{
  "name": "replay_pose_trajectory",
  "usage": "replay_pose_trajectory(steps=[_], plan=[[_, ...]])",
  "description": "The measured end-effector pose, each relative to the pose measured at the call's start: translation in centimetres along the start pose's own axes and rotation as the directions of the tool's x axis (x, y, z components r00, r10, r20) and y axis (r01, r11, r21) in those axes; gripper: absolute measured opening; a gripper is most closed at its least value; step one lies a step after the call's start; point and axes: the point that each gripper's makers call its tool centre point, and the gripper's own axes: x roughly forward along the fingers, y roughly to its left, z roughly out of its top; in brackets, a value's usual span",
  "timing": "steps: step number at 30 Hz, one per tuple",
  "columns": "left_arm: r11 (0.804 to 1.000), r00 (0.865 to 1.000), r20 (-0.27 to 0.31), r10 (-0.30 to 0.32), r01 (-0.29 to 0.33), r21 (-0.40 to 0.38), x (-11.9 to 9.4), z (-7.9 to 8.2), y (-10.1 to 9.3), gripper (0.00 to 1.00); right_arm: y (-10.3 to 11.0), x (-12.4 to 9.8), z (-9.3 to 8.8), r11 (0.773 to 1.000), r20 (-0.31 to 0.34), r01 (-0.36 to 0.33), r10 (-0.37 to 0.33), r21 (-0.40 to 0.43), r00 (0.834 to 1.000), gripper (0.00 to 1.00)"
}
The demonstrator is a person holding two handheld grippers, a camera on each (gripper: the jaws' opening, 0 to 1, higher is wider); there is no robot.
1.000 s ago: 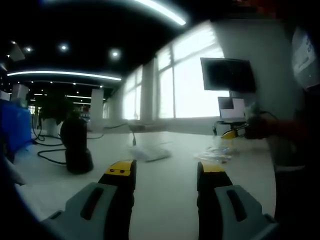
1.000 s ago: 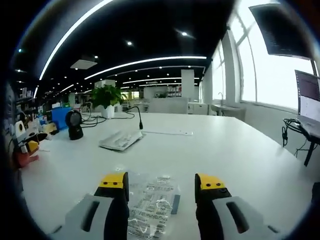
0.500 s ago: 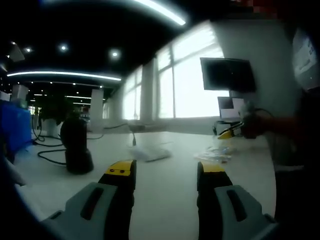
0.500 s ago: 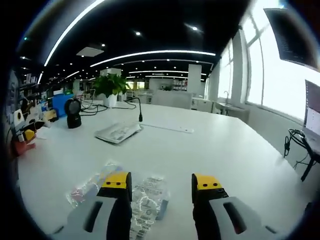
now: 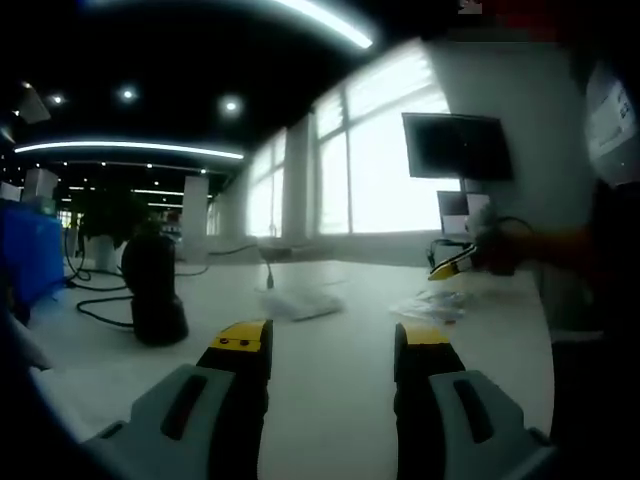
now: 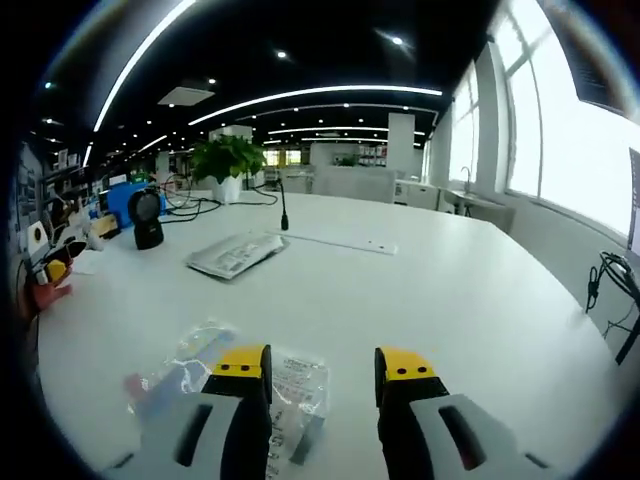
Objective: Clip sheet goods on table flip sheet goods clip sheet goods scan sheet goods put sheet goods back to table
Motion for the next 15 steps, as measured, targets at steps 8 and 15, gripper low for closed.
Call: replay_pose_trajectory(steps=[8,15], plan=[[1.000,1.000,0.000,0.002,-0.002,-0.010,0.0,0.0,0.1,0.41,-0.4,0.7,-0.8,1.000,-0.035,-0.013,0.013,-0.002,0.999,0.31],[1.000,1.000,-0.002,0.009,-0.009,-0.012,0.0,0.0,0.2,0.41,-1.2,1.0,-1.3,1.000,-0.062,-0.021,0.021,-0.002,0.998,0.21]])
